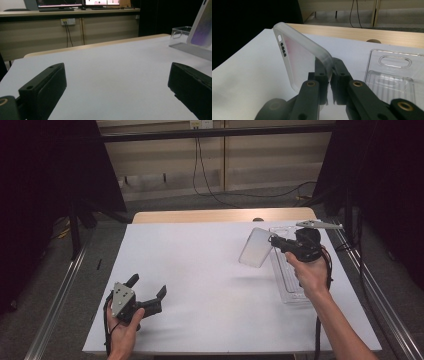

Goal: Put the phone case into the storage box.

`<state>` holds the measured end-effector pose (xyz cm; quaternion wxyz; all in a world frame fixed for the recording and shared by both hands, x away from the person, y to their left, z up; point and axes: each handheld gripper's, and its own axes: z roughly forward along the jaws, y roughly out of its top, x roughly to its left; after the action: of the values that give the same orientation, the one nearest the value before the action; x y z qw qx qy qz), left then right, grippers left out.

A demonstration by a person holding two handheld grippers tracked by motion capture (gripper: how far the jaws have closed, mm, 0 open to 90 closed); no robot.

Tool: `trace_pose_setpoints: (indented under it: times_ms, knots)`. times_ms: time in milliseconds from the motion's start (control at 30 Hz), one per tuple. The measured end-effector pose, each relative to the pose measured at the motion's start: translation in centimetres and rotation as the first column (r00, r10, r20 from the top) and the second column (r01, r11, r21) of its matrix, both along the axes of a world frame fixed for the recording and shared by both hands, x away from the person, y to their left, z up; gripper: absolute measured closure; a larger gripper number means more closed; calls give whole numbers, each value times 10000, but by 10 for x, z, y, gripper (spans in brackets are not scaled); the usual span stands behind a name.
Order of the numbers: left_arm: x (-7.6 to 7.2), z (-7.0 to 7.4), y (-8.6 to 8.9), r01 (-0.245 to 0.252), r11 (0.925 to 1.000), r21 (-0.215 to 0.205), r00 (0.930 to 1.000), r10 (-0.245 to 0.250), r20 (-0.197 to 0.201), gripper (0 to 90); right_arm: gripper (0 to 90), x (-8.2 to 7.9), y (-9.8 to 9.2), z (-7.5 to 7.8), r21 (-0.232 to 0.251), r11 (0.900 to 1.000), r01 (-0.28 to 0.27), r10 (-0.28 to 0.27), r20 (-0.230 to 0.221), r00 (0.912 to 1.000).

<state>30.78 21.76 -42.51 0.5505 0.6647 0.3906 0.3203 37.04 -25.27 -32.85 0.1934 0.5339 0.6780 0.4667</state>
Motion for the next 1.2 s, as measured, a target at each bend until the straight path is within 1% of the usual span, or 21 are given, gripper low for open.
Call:
trace_pose_setpoints:
  times_ms: [100, 167, 300, 467, 600, 800, 933, 1000, 1067, 1133, 1200]
  knots:
    - [0, -1, 2, -3, 10000, -40, 10000, 3, -27, 19, 841, 1, 0, 4, -177, 9998, 75, -72, 138, 9999]
    - [0, -1, 2, 78, 9998, -164, 9999, -80, -107, 21, 841, 2, -1, 8, -248, 9997, 64, -59, 191, 9998]
    - [0, -1, 1, 219, 9996, -190, 9998, -219, -13, 24, 841, 3, -4, 13, -272, 9996, 107, -98, 325, 9994]
    - [0, -1, 2, 254, 9993, -258, 9996, -256, -71, 23, 841, 5, -10, 21, -361, 9991, 242, -222, 544, 9983]
    - [-1, -2, 2, 332, 9993, -182, 9994, -334, -92, 22, 842, 5, -16, 27, -419, 9985, 365, -338, 649, 9973]
    - [-1, -2, 1, 381, 9991, -204, 9991, -385, -178, 22, 842, 6, -25, 33, -454, 9976, 523, -488, 756, 9959]
    - [0, -2, 0, 421, 9989, -186, 9989, -425, -195, 22, 842, 5, -29, 37, -588, 9965, 599, -548, 846, 9949]
    - [-1, -1, 0, 377, 9991, -215, 9992, -380, -133, 28, 842, 6, -32, 40, -601, 9960, 655, -600, 881, 9943]
    - [-3, 1, 0, 430, 9987, -258, 9991, -428, 60, 33, 842, 6, -36, 42, -660, 9953, 702, -640, 910, 9938]
    - [-4, 1, 0, 414, 9985, -350, 9991, -412, 66, 31, 842, 6, -38, 43, -677, 9945, 793, -730, 913, 9931]
    - [-4, 0, 0, 427, 9986, -309, 9991, -427, 1, 30, 842, 7, -42, 44, -684, 9940, 858, -793, 930, 9925]
